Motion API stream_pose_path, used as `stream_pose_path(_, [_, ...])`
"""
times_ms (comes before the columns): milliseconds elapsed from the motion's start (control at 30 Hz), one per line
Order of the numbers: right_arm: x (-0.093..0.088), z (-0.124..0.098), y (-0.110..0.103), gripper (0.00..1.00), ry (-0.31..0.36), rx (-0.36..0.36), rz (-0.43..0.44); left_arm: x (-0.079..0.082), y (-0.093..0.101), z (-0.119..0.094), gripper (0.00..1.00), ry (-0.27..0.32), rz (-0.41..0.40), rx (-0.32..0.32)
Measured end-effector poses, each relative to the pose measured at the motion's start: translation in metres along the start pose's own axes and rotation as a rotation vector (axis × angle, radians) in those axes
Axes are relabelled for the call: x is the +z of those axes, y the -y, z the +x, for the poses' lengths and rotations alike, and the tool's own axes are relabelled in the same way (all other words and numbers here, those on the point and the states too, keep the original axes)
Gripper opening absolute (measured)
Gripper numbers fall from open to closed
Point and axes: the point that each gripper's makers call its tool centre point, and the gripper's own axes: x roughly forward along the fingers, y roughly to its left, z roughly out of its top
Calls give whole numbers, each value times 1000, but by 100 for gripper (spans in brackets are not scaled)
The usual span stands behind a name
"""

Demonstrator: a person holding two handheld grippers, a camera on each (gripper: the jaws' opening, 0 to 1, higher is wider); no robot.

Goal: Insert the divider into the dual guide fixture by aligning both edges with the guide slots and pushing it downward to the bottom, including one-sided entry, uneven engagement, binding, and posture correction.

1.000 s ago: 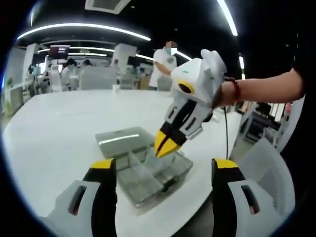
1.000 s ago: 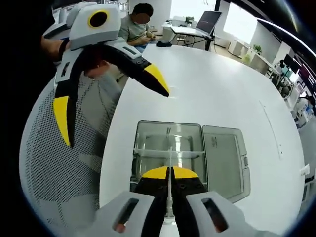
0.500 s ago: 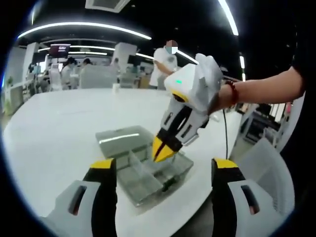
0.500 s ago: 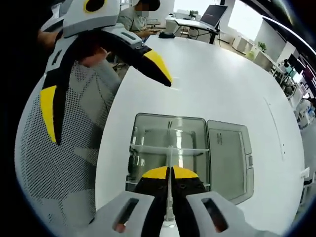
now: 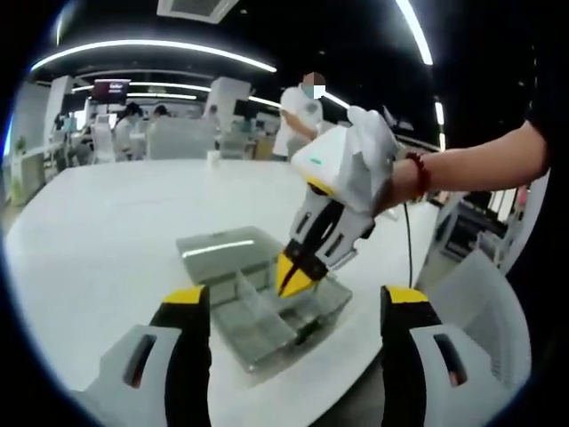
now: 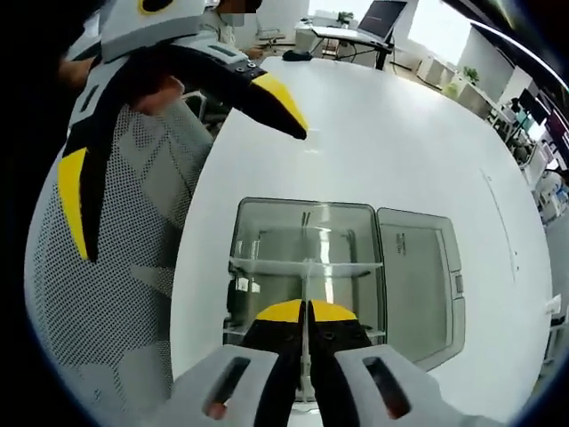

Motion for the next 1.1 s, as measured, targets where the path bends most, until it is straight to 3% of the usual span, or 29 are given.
stream_pose_path(233, [-2,2,-2,0,-44,7,-14,-1,-1,0,76,-3,-1,-1])
stream_pose_path(600, [-3,3,-3,0,-48,-6,-8,-2,-1,1,76,-4,2,-4])
stream_pose_path(800, [-4,2,-2,0,4,-54,107,-3,1,-2,75,-10,-5,-8])
stream_pose_path(1100, [-3,0,-7,7,41,-90,141,-8,1,-10,73,-22,-14,-2])
